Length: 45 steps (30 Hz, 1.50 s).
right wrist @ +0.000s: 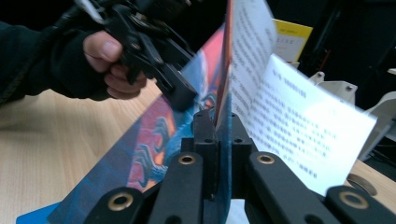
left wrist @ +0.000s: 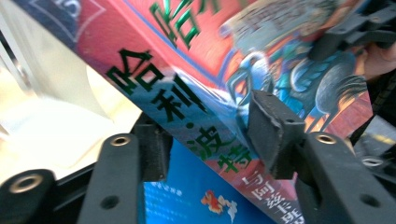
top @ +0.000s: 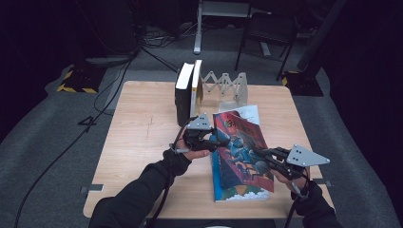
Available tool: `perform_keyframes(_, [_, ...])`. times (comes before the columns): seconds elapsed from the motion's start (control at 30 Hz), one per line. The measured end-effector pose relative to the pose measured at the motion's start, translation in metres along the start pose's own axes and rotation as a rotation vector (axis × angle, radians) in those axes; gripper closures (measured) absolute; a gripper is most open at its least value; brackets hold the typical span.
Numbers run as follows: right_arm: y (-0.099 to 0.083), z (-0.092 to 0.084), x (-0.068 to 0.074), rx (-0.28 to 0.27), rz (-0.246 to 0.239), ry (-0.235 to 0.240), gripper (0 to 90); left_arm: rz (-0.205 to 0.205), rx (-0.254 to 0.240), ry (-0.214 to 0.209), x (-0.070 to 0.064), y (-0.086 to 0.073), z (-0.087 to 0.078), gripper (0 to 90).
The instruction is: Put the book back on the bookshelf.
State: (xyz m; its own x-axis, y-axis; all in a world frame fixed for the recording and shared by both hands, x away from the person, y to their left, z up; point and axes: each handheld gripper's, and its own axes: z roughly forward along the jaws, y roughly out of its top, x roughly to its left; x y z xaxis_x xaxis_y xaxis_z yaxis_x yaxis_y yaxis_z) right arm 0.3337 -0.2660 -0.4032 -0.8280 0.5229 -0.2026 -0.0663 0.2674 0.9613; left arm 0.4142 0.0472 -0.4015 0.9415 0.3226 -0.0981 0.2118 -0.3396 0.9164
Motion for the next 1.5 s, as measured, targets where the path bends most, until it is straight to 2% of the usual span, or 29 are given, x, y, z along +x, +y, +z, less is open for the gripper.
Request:
perform_keyframes(0.03, [0.000,0.000,0.000,0.000,0.000,0.000,84.9,0.031,-0.011,0.011,-0.004,0.004,-0.003,53.0])
perform_keyframes(0.1, [0.002,-0.003,-0.001,-0.013,0.001,-0.011,82.6,0.067,-0.035,0.020,-0.009,0.009,-0.008,57.5])
perform_keyframes(0.13, [0.002,-0.004,-0.001,-0.018,0.000,-0.016,82.0,0.104,-0.037,0.037,-0.013,0.013,-0.010,58.2])
perform_keyframes(0.27, [0.002,-0.007,-0.001,-0.023,0.000,-0.042,78.5,0.164,-0.048,0.058,-0.019,0.019,-0.016,61.2])
perform_keyframes(0.37, [-0.001,-0.009,0.000,-0.009,-0.006,-0.052,76.7,0.209,-0.063,0.054,-0.025,0.020,-0.020,63.4])
perform_keyframes(0.43, [-0.003,-0.013,-0.002,-0.019,-0.007,-0.090,73.9,0.237,-0.073,0.034,-0.031,0.019,-0.022,65.0])
perform_keyframes(0.5, [-0.005,-0.021,-0.008,-0.037,0.041,-0.114,69.4,0.266,-0.075,0.024,-0.038,0.019,-0.024,66.5])
perform_keyframes(0.57, [-0.005,-0.026,-0.010,-0.034,0.054,-0.138,67.4,0.287,-0.072,0.018,-0.045,0.019,-0.025,67.3])
perform_keyframes(0.63, [-0.007,-0.027,-0.010,-0.017,0.047,-0.154,62.4,0.281,-0.074,0.011,-0.046,0.017,-0.026,68.0])
perform_keyframes(0.67, [-0.008,-0.026,-0.009,-0.004,0.045,-0.161,57.2,0.281,-0.074,0.011,-0.046,0.017,-0.026,68.2])
perform_keyframes(0.7, [-0.008,-0.026,-0.009,-0.004,0.045,-0.161,57.2,0.272,-0.081,0.003,-0.046,0.015,-0.027,68.2])
perform_keyframes(0.8, [-0.016,-0.021,-0.011,0.050,0.052,-0.158,45.5,0.239,-0.102,-0.024,-0.047,0.010,-0.028,69.5])
perform_keyframes(0.87, [-0.022,-0.018,-0.013,0.067,0.097,-0.142,42.1,0.230,-0.111,-0.047,-0.049,0.007,-0.027,70.5])
perform_keyframes(1.0, [-0.024,-0.013,-0.014,0.078,0.099,-0.110,38.2,0.204,-0.119,-0.072,-0.050,0.004,-0.027,71.4])
perform_keyframes(1.13, [-0.027,-0.008,-0.014,0.080,0.120,-0.091,35.7,0.209,-0.083,-0.062,-0.052,-0.002,-0.024,70.0])
perform_keyframes(1.23, [-0.029,-0.007,-0.015,0.080,0.133,-0.081,35.5,0.198,-0.052,-0.077,-0.052,-0.009,-0.018,69.2])
perform_keyframes(1.43, [-0.034,-0.007,-0.017,0.100,0.126,-0.077,32.7,0.204,0.015,-0.076,-0.055,-0.022,-0.010,68.6])
perform_keyframes(1.5, [-0.035,-0.007,-0.017,0.100,0.137,-0.066,32.7,0.202,0.030,-0.073,-0.056,-0.026,-0.008,68.8])
